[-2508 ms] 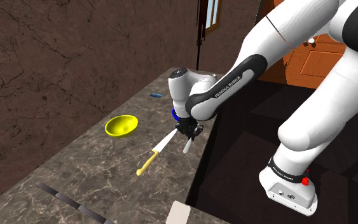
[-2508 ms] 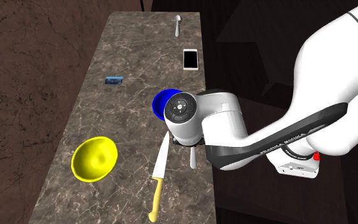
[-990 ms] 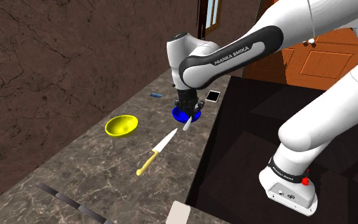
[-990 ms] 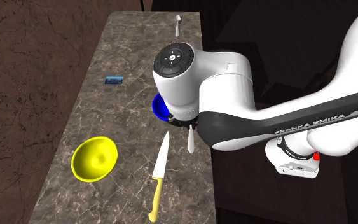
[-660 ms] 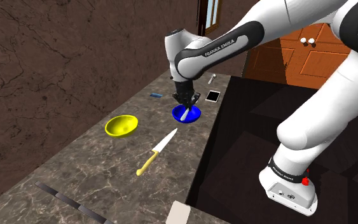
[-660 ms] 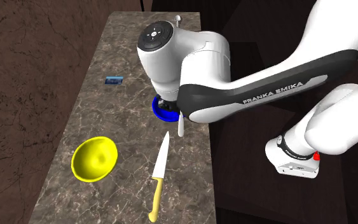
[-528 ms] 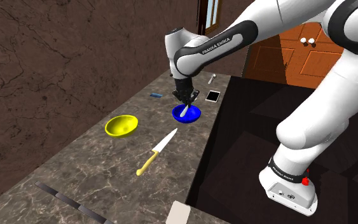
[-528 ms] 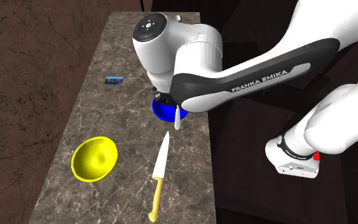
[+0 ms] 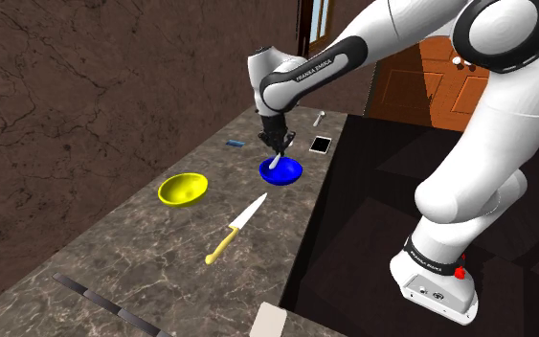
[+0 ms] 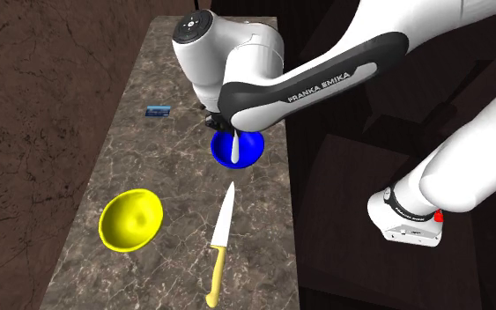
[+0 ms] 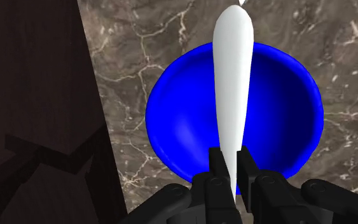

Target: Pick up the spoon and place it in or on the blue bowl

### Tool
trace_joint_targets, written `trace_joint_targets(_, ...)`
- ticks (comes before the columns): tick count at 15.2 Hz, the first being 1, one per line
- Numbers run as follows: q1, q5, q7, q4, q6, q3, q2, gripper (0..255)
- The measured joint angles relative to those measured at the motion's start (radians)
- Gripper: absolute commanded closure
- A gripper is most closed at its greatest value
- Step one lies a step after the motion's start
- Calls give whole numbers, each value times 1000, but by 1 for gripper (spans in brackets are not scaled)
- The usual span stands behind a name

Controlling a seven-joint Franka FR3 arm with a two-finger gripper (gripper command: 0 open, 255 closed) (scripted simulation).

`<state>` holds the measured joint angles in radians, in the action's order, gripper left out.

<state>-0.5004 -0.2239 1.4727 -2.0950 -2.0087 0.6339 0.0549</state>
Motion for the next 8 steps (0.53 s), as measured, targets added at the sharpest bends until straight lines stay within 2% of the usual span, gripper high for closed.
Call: trace_joint_targets(8, 6, -53, 47, -45, -87, -6, 61, 255)
